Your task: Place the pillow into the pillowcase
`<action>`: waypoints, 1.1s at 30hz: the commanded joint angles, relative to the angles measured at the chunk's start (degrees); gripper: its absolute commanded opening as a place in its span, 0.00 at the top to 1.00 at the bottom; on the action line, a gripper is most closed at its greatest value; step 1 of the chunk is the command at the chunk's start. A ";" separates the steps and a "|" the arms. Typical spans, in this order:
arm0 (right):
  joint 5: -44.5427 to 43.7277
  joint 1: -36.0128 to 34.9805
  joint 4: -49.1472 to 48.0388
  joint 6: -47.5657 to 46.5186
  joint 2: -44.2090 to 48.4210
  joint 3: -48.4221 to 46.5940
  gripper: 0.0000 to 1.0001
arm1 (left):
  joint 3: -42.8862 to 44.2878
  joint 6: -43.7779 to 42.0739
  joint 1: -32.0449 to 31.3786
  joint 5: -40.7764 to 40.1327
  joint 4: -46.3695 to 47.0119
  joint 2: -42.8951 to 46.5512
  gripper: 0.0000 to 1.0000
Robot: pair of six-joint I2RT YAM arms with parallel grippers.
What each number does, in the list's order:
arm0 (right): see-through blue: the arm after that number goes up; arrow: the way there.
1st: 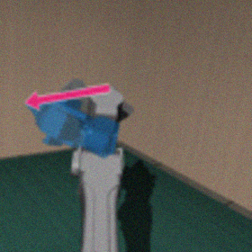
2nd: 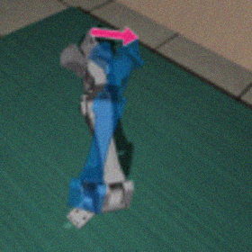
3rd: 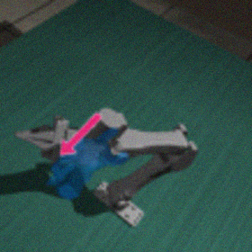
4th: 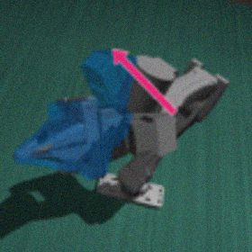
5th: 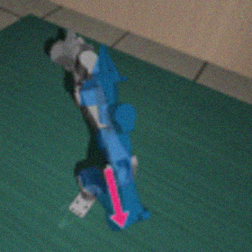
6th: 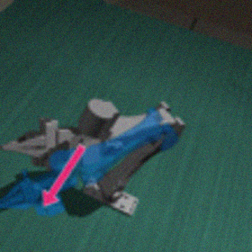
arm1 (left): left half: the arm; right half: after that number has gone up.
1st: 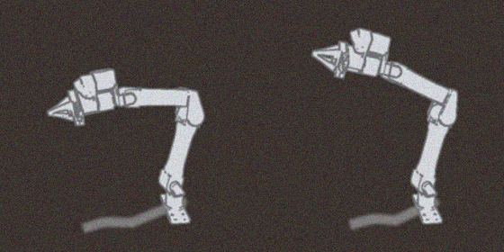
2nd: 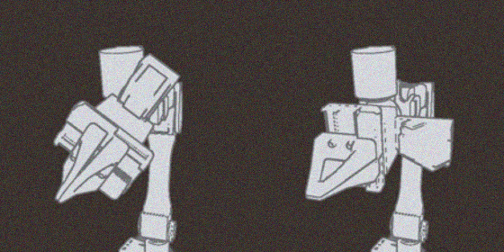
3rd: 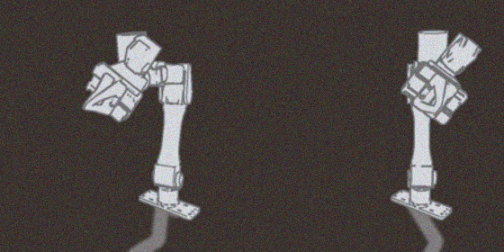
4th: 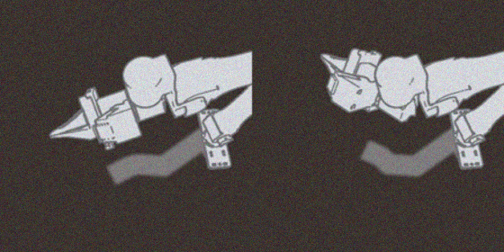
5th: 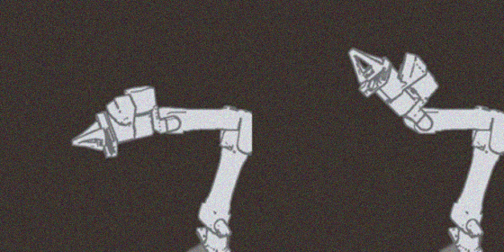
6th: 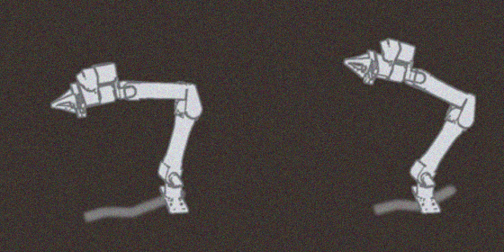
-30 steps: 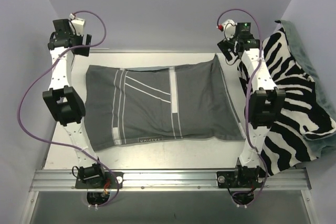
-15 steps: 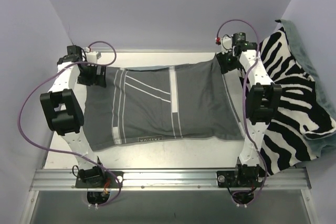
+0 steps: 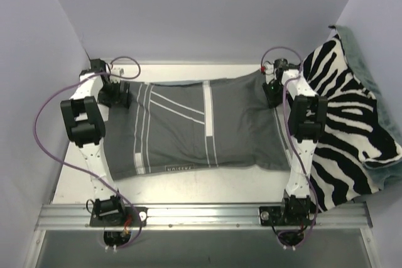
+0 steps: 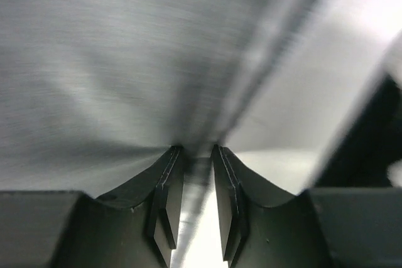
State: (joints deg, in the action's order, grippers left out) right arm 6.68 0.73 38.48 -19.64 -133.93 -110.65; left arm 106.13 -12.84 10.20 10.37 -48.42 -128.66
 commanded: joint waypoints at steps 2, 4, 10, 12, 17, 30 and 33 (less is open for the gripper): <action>-8.17 2.87 4.57 -1.45 0.33 0.44 0.73 | 14.32 -2.70 -0.53 -5.60 0.53 -8.41 0.02; -7.56 2.70 7.82 -1.37 0.77 -1.67 0.73 | 20.66 -4.38 -0.35 -8.16 -1.66 -14.21 0.03; -1.32 2.78 9.33 -1.28 8.67 -0.53 0.41 | 35.64 -6.23 0.70 -5.11 -4.93 -18.12 0.03; 3.49 2.87 10.30 -0.76 13.31 -0.79 0.27 | 36.17 -6.41 0.62 -1.95 -4.66 -14.26 0.03; 12.47 2.87 10.30 4.25 23.44 -1.67 0.00 | 36.08 -2.20 0.18 9.49 -3.61 -2.14 0.03; 18.99 -3.97 8.10 11.29 37.86 7.63 0.00 | 2.53 0.97 -14.06 0.79 0.25 24.41 0.03; 18.02 -7.41 7.31 12.16 39.44 9.92 0.00 | -3.18 2.21 -15.55 1.49 2.10 27.84 0.03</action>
State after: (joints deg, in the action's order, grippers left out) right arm 24.43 -4.01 45.25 -9.87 -96.16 -102.59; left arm 108.16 -13.30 -5.85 13.50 -48.71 -101.54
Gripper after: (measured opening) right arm 0.999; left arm 0.974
